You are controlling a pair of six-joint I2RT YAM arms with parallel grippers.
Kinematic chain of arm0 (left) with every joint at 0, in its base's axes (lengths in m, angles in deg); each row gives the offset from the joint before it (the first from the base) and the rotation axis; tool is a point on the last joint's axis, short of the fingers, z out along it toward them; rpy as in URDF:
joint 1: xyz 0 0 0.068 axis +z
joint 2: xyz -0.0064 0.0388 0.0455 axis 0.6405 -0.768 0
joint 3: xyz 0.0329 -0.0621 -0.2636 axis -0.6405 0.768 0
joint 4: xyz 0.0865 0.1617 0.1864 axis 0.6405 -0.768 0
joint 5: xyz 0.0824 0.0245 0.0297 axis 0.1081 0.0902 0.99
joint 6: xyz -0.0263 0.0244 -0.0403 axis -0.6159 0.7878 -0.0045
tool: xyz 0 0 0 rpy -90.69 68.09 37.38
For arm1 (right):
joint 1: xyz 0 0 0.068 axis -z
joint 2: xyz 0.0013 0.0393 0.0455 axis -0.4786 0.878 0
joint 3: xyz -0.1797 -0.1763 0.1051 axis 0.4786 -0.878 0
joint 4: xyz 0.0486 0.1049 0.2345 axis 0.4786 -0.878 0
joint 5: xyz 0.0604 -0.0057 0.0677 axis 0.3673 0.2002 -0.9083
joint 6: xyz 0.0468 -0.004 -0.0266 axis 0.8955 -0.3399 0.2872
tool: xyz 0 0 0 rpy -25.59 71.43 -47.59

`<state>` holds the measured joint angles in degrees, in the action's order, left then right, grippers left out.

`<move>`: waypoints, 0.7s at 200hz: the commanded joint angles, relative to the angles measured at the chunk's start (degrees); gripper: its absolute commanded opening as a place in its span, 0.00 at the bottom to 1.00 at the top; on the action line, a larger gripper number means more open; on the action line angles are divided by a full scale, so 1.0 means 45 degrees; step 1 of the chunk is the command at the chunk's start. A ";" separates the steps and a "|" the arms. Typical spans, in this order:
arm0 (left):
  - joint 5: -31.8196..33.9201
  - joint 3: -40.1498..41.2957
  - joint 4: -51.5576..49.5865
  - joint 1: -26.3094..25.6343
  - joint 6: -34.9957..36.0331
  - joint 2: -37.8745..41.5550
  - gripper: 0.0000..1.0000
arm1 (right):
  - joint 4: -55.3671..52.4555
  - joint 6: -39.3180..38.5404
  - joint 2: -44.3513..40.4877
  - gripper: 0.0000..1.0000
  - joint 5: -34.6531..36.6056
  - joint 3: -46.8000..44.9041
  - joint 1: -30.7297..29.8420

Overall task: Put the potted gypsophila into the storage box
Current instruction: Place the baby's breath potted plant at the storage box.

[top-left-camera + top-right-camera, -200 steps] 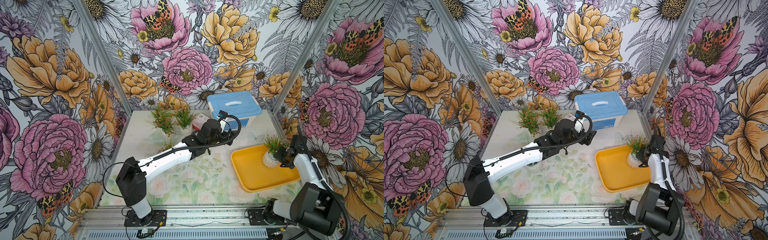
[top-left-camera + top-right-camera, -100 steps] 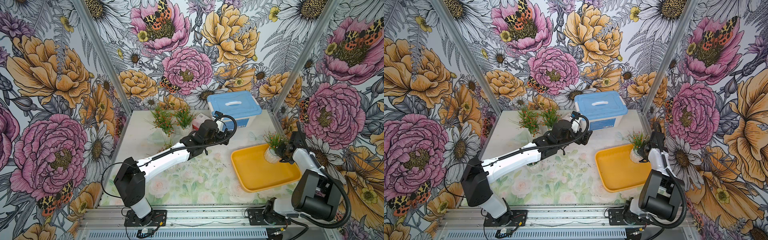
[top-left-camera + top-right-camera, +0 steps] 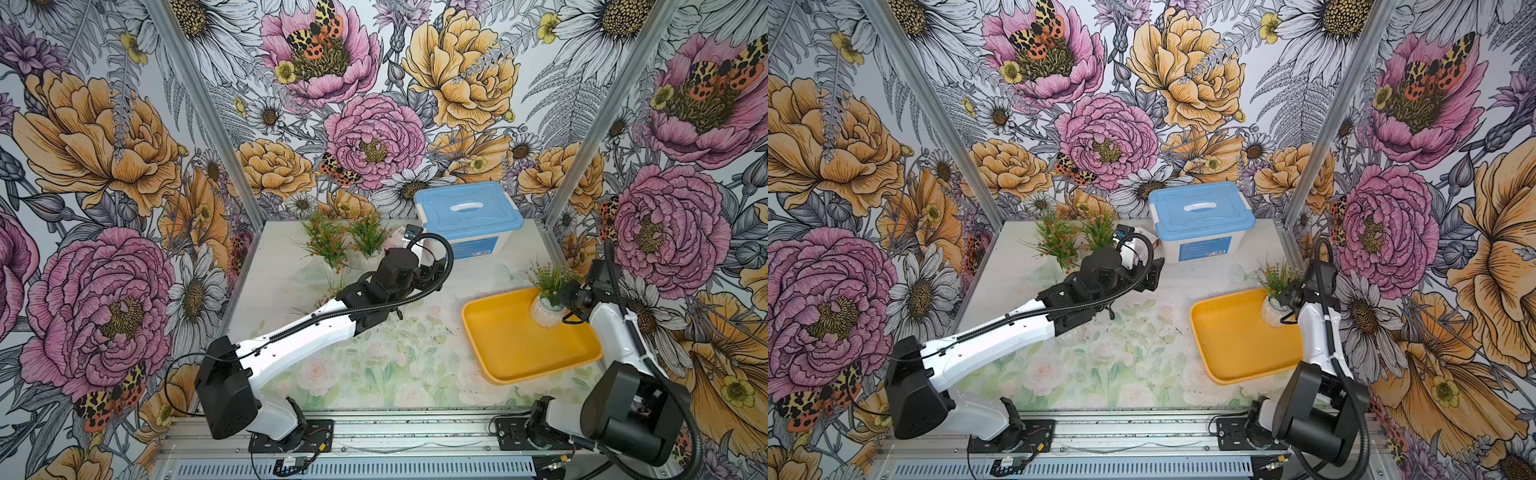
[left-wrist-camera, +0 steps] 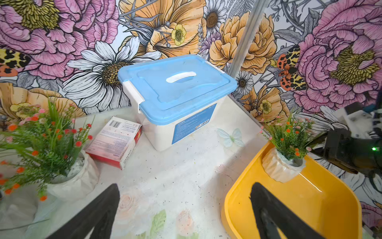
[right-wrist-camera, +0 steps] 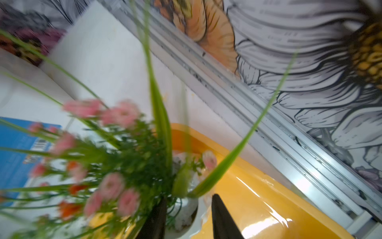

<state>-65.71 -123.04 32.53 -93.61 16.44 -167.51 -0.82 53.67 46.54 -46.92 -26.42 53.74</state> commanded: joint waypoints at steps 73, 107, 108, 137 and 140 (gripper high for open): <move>0.3783 0.1569 -0.4019 -0.1068 -0.2683 0.3855 0.99 | 0.0091 0.0000 -0.2372 0.46 -0.1423 0.1699 -0.3586; 0.4858 0.1542 -0.6228 -0.0790 -0.3362 0.4847 0.99 | 0.0114 0.0042 -0.1783 0.55 -0.0825 0.2236 -0.7082; 0.4875 0.1544 -0.6295 -0.0747 -0.3377 0.4892 0.99 | 0.0121 0.0070 -0.1755 0.56 -0.0792 0.2244 -0.7194; 0.4638 0.2369 -0.6771 0.0189 -0.4033 0.6531 0.99 | 0.0390 0.0476 -0.0375 0.62 0.0292 0.2474 -1.0264; 0.4565 0.2501 -0.6771 0.0315 -0.4107 0.6757 0.99 | 0.0436 0.0511 -0.0210 0.62 0.0446 0.2493 -1.0567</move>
<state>-47.05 -114.89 7.09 -95.12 1.77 -143.29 -0.21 54.52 41.21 -49.63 -16.74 14.01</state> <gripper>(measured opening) 0.988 0.602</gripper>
